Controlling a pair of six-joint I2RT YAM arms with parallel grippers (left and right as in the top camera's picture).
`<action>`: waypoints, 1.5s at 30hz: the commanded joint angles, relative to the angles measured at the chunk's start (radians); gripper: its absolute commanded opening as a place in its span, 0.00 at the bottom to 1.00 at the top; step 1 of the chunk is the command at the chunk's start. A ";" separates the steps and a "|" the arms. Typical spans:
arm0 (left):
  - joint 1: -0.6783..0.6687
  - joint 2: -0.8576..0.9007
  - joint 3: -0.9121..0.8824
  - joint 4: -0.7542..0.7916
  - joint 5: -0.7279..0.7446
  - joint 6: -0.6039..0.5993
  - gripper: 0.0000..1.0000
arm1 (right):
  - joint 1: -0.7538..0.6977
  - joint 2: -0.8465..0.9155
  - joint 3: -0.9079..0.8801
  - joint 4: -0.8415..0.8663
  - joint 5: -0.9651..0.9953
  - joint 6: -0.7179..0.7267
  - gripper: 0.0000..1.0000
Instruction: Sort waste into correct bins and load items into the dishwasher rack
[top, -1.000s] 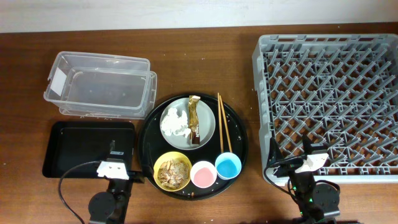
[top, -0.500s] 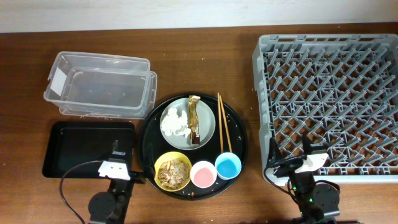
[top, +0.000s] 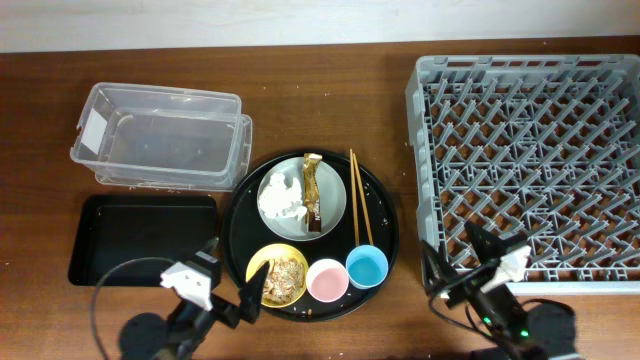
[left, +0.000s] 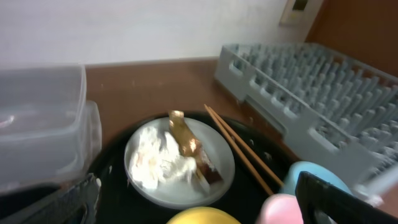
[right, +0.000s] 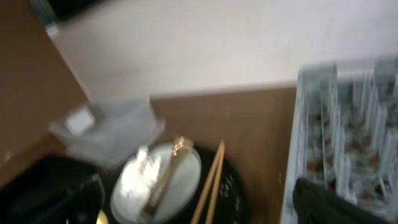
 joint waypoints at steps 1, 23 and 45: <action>0.006 0.152 0.248 -0.129 0.000 -0.014 1.00 | -0.006 0.124 0.225 -0.187 -0.041 0.025 0.98; -0.446 1.075 0.649 -0.545 -0.124 -0.173 0.70 | -0.006 0.847 0.689 -0.689 -0.205 0.013 0.98; -0.520 1.328 0.647 -0.454 -0.272 -0.375 0.00 | -0.006 0.809 0.689 -0.744 -0.204 0.013 0.98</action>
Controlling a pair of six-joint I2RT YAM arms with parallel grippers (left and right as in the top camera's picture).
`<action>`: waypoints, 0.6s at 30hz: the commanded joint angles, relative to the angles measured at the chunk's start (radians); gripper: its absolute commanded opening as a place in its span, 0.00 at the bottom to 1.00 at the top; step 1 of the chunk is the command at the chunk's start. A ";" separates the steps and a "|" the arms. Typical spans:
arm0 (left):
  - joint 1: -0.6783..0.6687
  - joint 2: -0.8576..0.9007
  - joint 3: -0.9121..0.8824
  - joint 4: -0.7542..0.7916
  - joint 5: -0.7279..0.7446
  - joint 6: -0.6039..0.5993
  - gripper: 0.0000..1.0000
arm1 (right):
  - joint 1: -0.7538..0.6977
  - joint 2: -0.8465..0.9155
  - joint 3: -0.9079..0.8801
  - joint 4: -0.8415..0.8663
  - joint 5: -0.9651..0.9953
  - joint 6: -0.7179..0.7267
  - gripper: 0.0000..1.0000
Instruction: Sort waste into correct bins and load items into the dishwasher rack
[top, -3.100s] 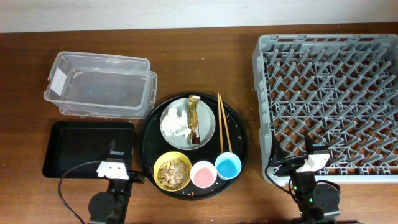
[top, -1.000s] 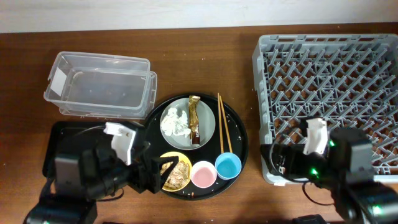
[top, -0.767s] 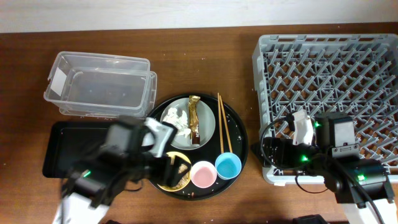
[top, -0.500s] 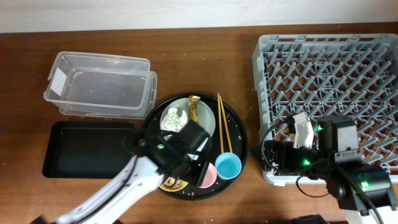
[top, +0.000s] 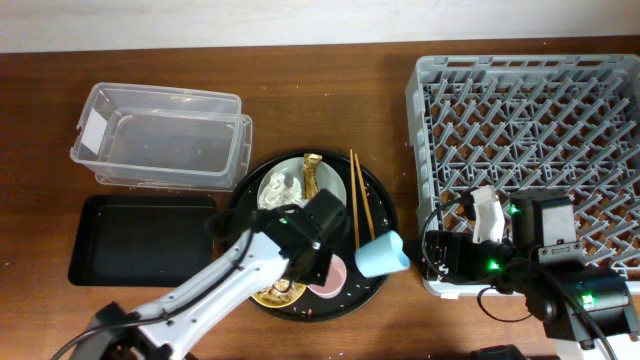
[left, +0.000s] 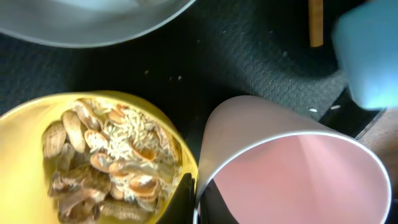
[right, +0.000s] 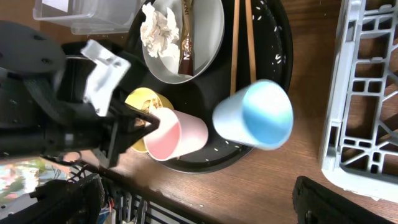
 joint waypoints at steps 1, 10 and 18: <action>0.098 -0.142 0.005 -0.034 0.042 -0.002 0.01 | -0.006 -0.006 0.018 0.000 -0.009 -0.006 0.98; 0.335 -0.453 0.005 -0.049 0.358 0.183 0.00 | -0.006 -0.006 0.018 0.074 -0.156 -0.115 0.98; 0.505 -0.458 0.005 0.182 1.065 0.240 0.00 | -0.005 -0.006 0.018 0.319 -0.651 -0.183 0.88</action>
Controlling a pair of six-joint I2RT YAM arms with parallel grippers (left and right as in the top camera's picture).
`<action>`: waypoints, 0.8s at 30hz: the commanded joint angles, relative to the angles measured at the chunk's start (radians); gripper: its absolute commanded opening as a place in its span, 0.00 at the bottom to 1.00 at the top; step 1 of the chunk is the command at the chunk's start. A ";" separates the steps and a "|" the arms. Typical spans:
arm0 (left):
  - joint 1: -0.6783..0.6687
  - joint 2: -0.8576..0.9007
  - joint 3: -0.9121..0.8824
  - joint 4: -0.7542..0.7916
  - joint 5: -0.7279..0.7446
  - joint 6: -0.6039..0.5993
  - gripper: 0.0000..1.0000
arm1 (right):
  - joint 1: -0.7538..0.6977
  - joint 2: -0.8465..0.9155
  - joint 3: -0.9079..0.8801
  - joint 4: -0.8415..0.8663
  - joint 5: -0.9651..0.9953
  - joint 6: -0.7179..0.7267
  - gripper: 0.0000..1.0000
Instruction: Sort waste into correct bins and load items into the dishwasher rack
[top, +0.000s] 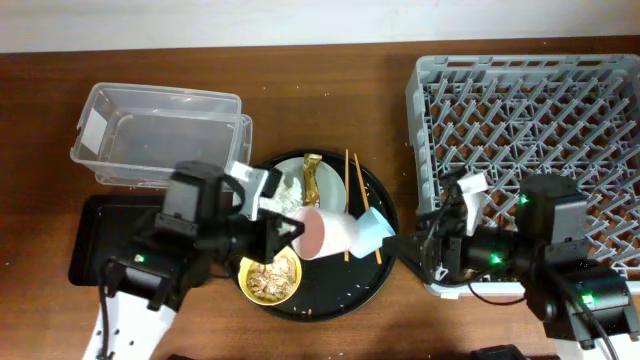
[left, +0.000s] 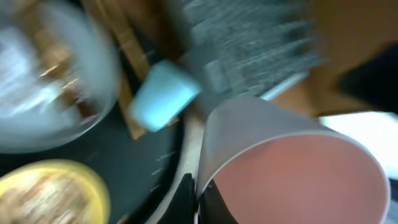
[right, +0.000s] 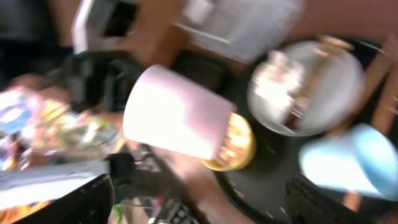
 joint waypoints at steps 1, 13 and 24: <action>0.086 0.017 0.005 0.074 0.475 0.047 0.00 | -0.002 -0.006 0.017 0.072 -0.250 -0.028 0.88; 0.110 0.046 0.005 0.227 0.762 0.046 0.00 | 0.252 0.000 0.017 0.350 -0.129 0.159 0.88; 0.110 0.046 0.005 0.228 0.727 0.047 0.00 | 0.348 0.032 0.017 0.419 -0.100 0.201 0.57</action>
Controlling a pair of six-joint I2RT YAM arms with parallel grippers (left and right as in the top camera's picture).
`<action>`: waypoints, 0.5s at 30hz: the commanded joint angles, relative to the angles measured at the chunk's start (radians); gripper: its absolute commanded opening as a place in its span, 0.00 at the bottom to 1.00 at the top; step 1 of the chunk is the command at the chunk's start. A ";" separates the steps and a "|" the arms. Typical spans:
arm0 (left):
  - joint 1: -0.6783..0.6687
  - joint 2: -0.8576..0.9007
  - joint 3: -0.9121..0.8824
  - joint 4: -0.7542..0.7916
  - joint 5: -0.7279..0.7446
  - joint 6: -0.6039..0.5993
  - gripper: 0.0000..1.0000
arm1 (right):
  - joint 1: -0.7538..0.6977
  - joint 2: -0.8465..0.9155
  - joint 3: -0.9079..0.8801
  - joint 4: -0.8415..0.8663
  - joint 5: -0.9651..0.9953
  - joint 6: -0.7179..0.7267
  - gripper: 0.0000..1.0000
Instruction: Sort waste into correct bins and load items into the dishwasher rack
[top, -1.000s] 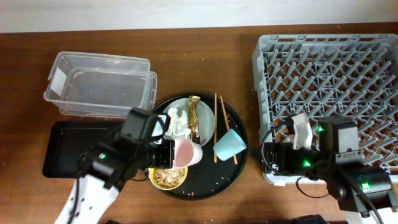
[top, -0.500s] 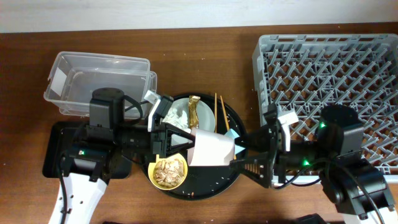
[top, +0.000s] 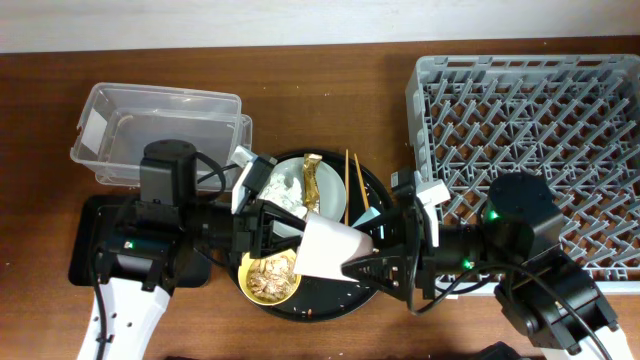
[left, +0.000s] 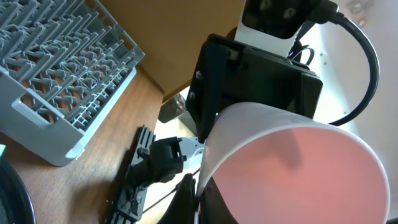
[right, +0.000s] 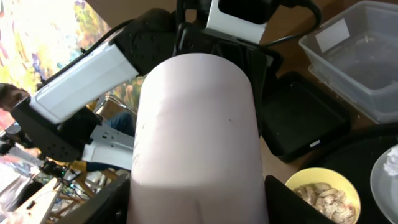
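The pink cup (top: 325, 250) hangs above the round black tray (top: 388, 215), held between both arms. My left gripper (left: 196, 200) is shut on its rim, and the cup's pink inside (left: 292, 168) fills the left wrist view. My right gripper (right: 196, 190) has one finger against each side of the cup's outer wall (right: 196, 137). A yellow bowl of peanut shells (top: 268, 278) sits below the cup. The grey plate (top: 335, 205) carries a crumpled tissue and a brown wrapper. Chopsticks (top: 352, 180) lie beside it. The blue cup is hidden.
The grey dishwasher rack (top: 530, 110) fills the right side. A clear plastic bin (top: 160, 135) stands at the back left, with a flat black tray (top: 95, 240) in front of it under my left arm.
My right gripper was open near the rack's front corner and is now over the tray with its fingers on the pink cup. The blue cup no longer shows.
Both arms rested at the table's front edge, with both cups upright on the tray. Then my left gripper was on the pink cup's rim and the blue cup was tipped over. Then the pink cup was held above the tray. Now both grippers hold it.
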 joint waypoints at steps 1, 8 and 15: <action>-0.006 0.001 0.005 0.003 -0.021 0.012 0.09 | 0.029 0.006 0.015 0.000 0.004 0.000 0.57; -0.006 0.000 0.005 -0.022 -0.038 0.012 1.00 | -0.162 -0.061 0.015 -0.063 0.129 -0.005 0.54; -0.006 0.000 0.005 -0.025 -0.038 0.012 1.00 | -0.670 -0.047 0.016 -0.369 0.359 -0.073 0.54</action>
